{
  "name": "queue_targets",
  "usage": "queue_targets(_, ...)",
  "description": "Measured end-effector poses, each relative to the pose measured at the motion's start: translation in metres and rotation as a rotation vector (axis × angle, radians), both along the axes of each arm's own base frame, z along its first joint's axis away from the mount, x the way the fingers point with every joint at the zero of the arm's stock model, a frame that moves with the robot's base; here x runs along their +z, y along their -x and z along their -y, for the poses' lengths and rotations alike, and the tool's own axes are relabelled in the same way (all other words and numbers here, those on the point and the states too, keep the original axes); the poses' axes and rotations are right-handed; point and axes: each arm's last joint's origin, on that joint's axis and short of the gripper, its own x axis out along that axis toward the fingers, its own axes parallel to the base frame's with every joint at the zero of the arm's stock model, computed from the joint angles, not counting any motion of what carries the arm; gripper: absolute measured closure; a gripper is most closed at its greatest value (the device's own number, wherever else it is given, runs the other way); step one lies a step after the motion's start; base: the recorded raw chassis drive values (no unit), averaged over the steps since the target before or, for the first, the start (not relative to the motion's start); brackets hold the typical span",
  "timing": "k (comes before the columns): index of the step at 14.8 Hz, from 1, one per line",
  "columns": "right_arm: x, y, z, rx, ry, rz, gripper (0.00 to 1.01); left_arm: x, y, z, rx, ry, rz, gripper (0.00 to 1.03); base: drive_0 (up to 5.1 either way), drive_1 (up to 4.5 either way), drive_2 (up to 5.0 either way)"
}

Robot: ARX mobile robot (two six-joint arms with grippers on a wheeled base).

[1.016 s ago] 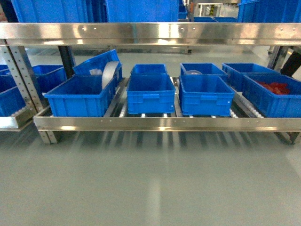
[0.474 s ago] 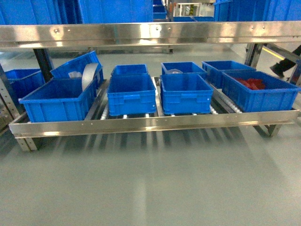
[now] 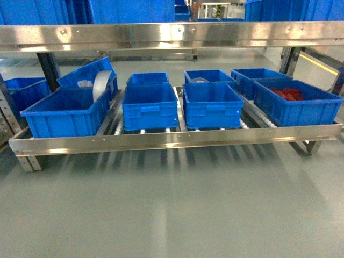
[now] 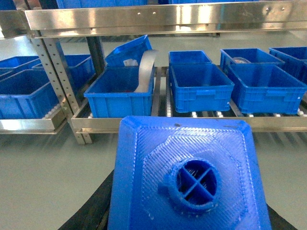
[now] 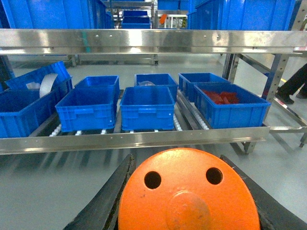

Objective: Sort blue parts and orange caps into right shelf containers

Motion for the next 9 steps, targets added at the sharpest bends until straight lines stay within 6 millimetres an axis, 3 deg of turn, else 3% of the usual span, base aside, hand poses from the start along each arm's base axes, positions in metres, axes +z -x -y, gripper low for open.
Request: queue_targets(9,-0.0002,0.0001,0.0,0.002,0.0,-0.002,0.58,-0.0005,0.0001,0.0,0.0,0.001,-0.004,0.58,0.0,0.0,0.0)
